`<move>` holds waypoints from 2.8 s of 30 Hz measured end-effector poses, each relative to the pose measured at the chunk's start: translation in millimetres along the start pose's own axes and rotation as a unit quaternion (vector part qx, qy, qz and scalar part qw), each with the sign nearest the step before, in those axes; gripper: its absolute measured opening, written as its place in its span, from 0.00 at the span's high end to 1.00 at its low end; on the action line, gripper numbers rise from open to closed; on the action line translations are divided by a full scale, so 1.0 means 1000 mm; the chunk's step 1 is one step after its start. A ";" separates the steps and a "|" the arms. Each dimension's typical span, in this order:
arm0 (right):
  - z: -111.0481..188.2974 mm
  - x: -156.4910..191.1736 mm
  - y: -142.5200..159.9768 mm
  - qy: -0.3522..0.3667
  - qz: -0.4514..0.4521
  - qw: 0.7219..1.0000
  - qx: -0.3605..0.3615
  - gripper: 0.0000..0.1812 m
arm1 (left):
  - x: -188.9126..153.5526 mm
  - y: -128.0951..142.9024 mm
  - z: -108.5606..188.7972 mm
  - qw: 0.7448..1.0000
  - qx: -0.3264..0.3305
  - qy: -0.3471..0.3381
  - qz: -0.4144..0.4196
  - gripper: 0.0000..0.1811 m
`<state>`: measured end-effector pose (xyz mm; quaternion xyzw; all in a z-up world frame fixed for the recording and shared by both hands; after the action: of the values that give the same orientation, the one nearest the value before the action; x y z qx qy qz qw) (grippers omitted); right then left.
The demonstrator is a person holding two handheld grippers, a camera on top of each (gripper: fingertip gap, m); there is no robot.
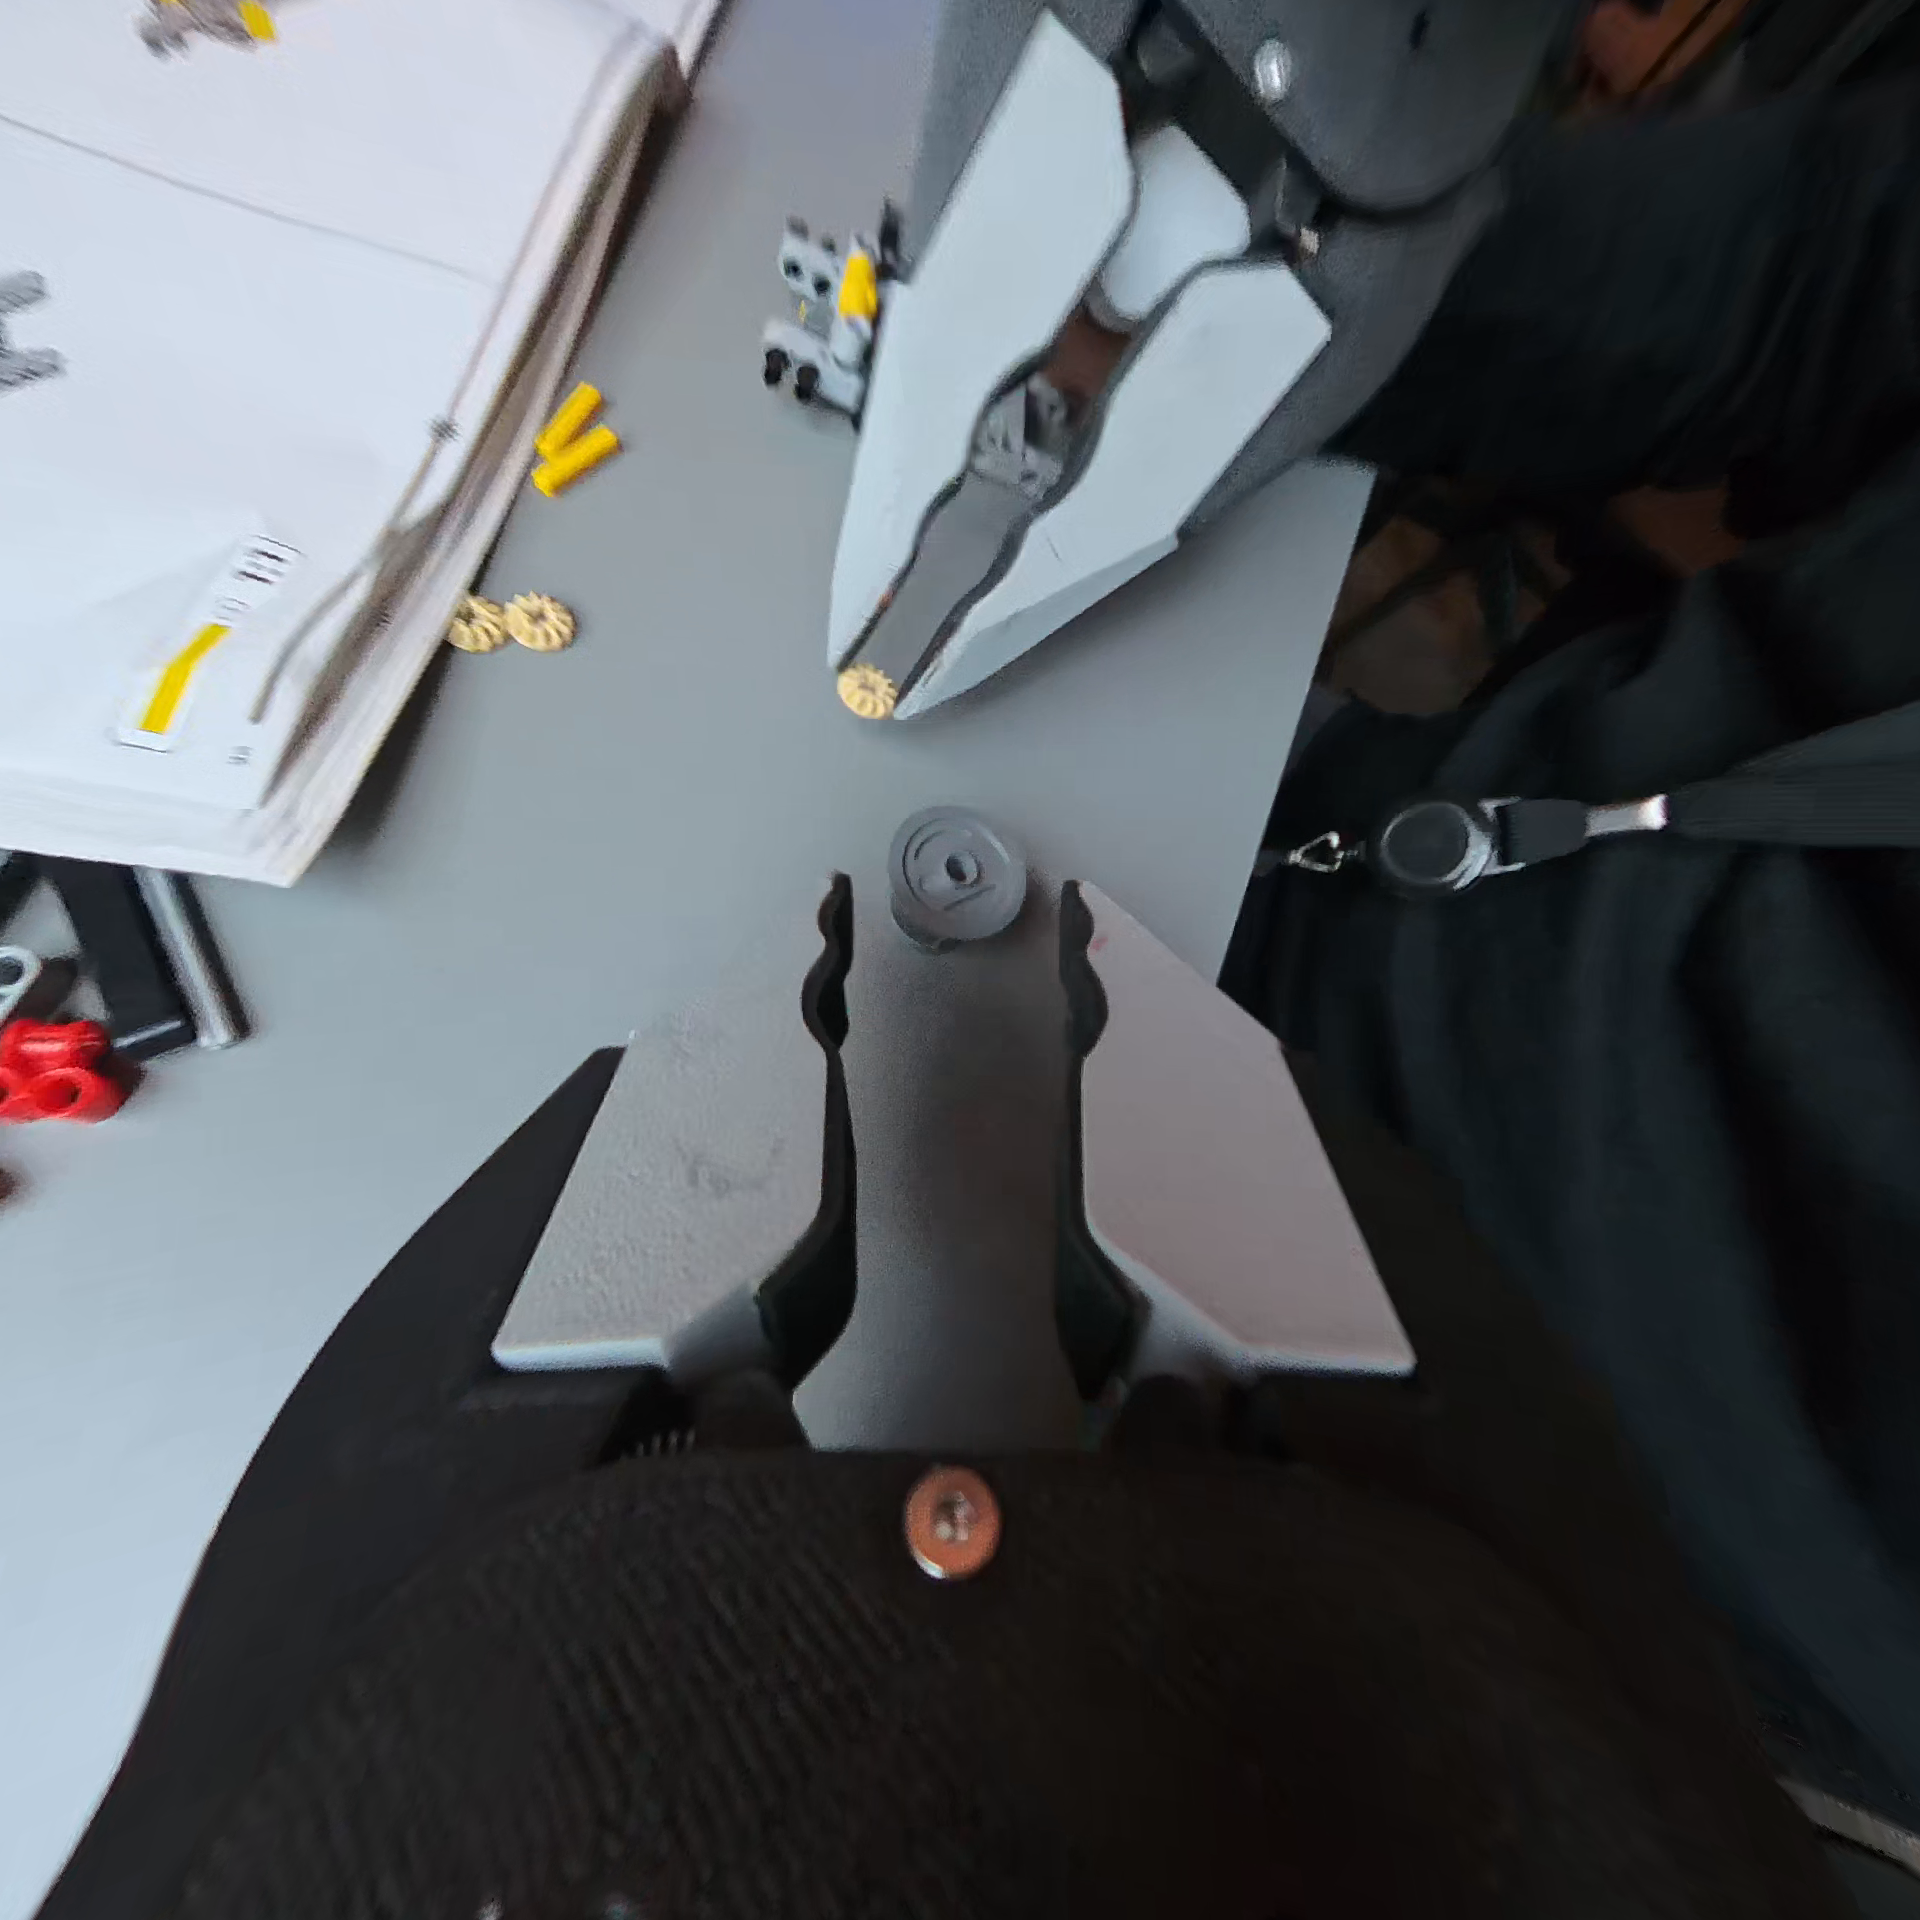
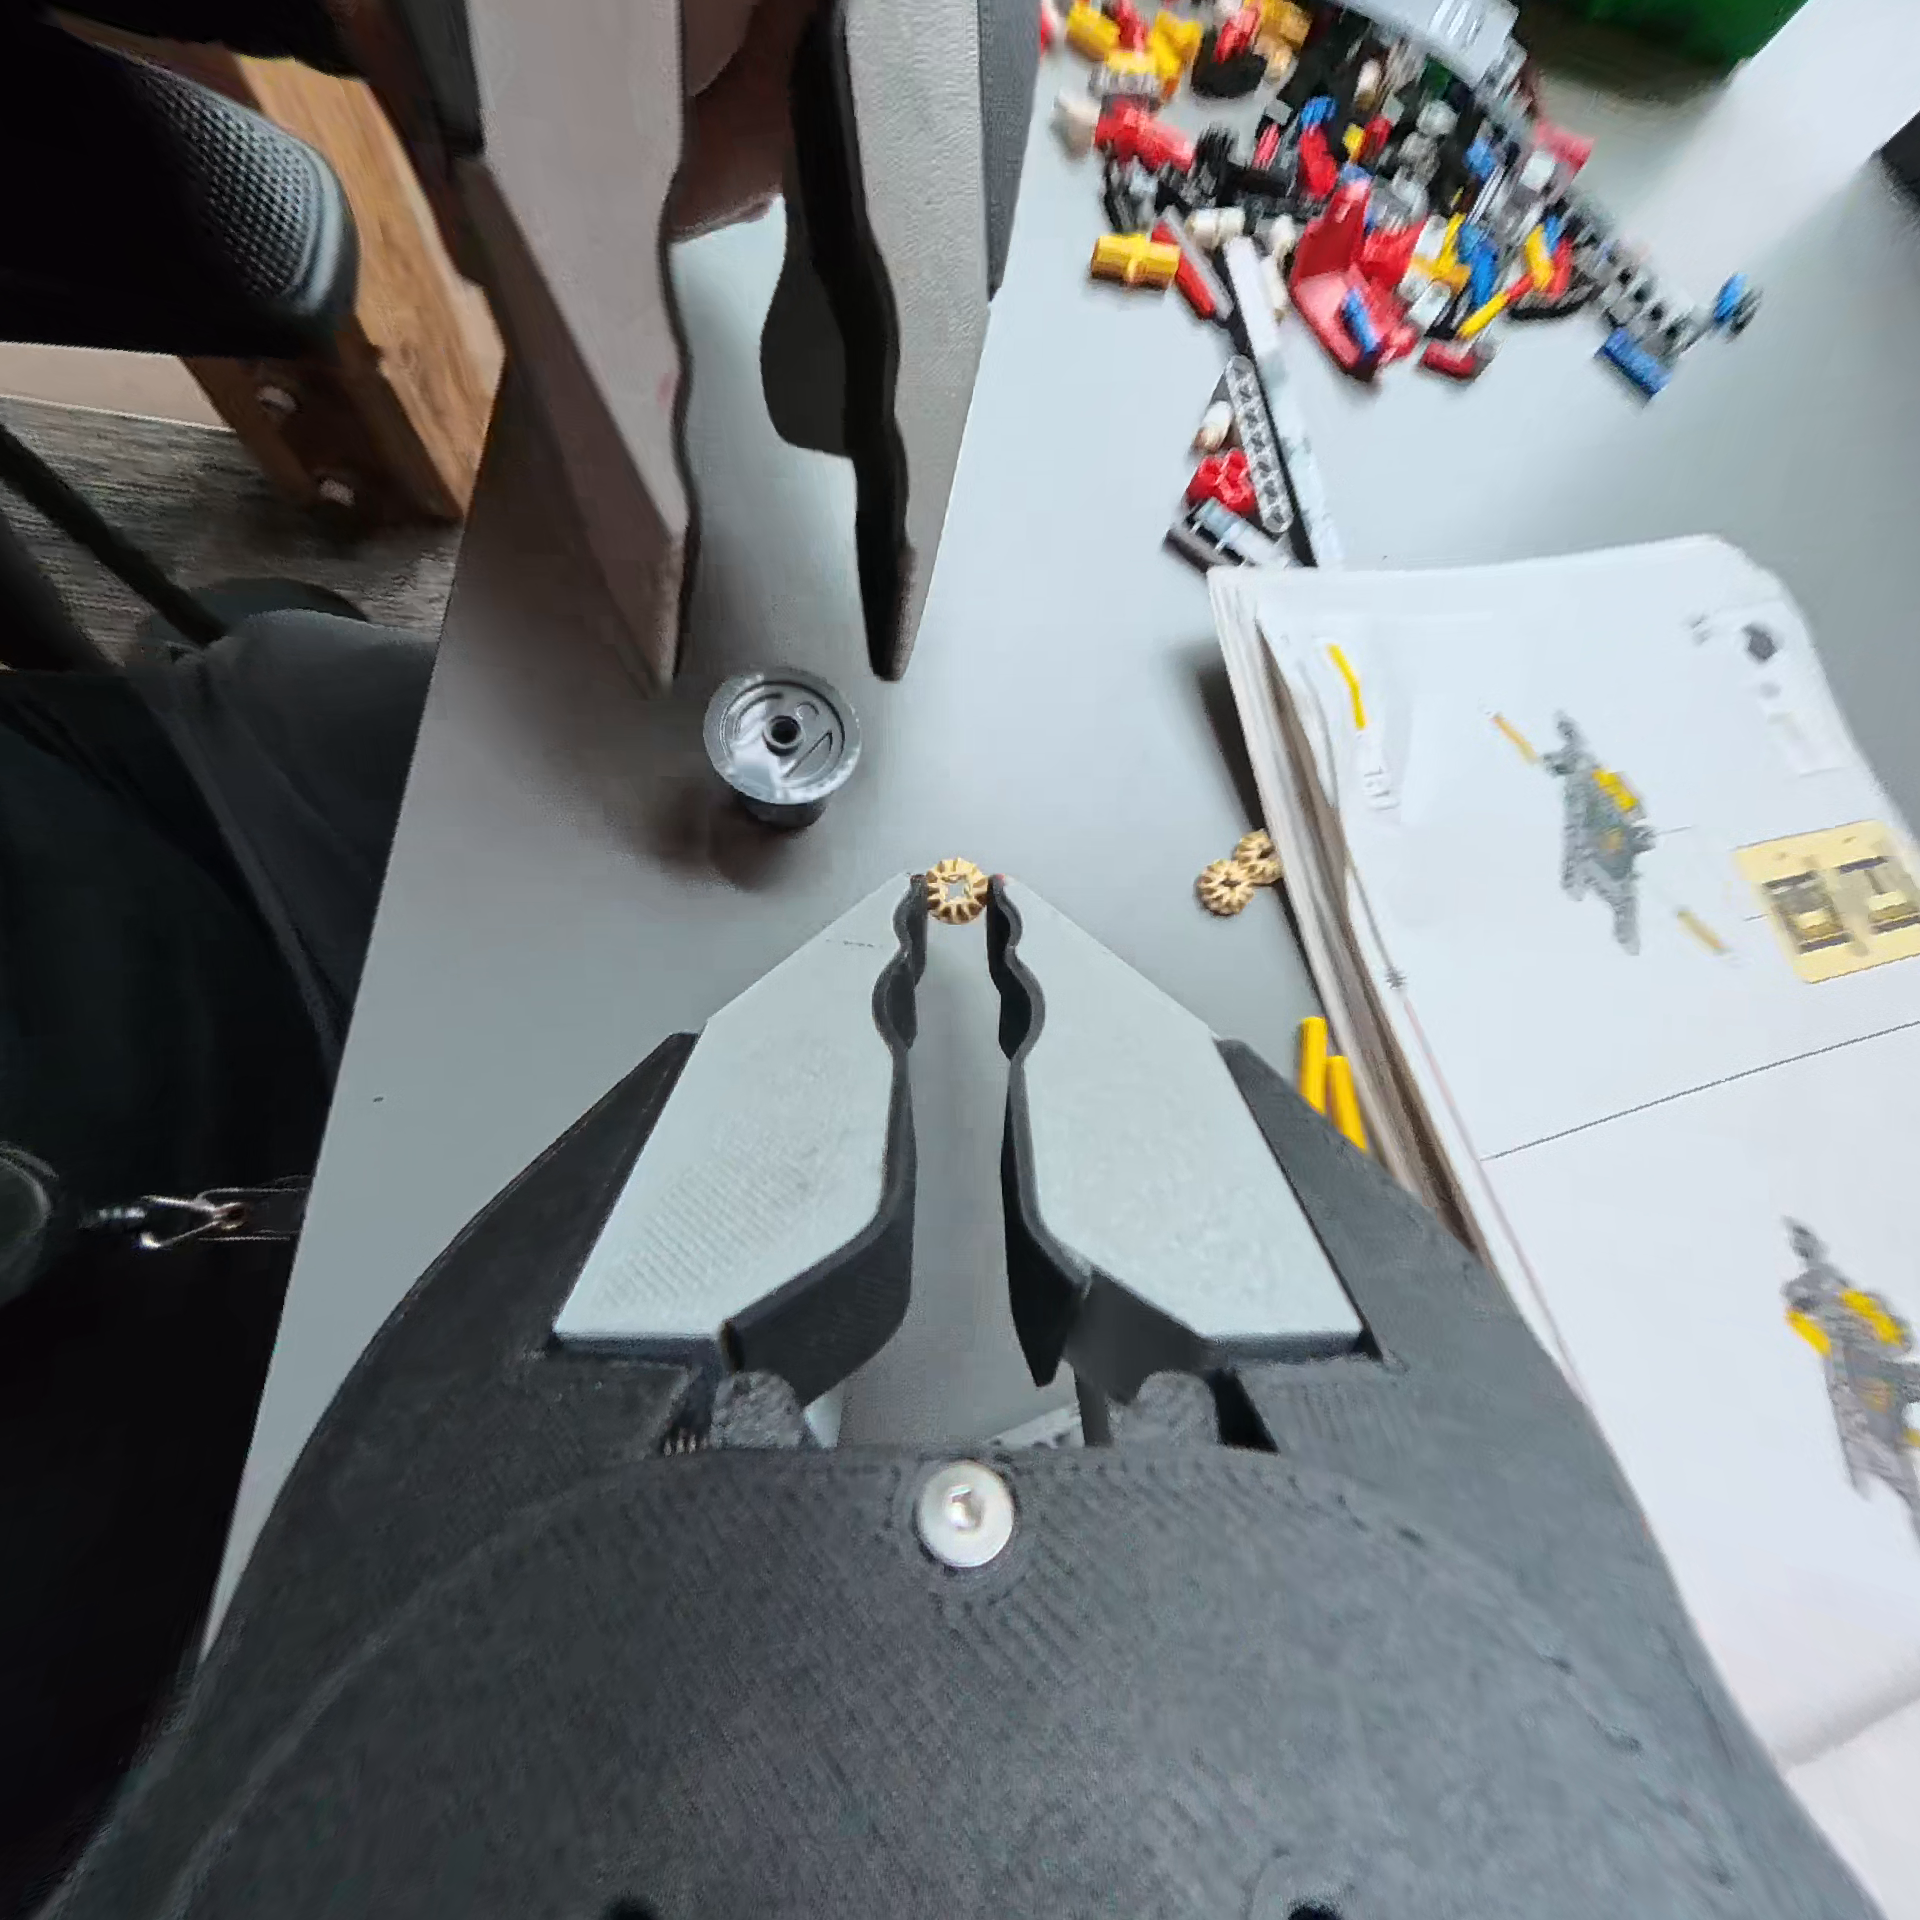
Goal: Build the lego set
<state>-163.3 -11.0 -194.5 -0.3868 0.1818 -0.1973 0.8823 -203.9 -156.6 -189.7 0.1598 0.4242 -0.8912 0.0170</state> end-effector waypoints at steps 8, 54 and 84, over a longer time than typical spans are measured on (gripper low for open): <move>0.014 0.015 -0.020 0.079 0.120 0.988 -0.059 0.96 | 0.015 -0.025 0.007 0.987 -0.075 0.103 0.095 0.92; 0.050 0.012 -0.033 -0.061 -0.038 0.981 -0.180 1.00 | -0.016 -0.046 0.010 0.977 -0.161 0.110 -0.091 0.99; 0.048 0.013 -0.030 -0.090 -0.041 0.978 -0.183 1.00 | -0.018 -0.041 0.004 0.980 -0.132 0.107 -0.105 0.99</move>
<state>-136.0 -6.5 -143.8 -0.5648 0.1190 -0.1613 0.8006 -194.7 -135.2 -151.1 0.2047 0.5517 -0.8022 -0.1012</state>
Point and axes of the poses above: each gripper's, where its closed fingertips meet, z back along the fingers, y out of its underside, x = y × z across the jaws, the point moved 8 cm from there along z, back along the fingers, and after that the axes turned 2 degrees about -z, right-handed, at the moved point
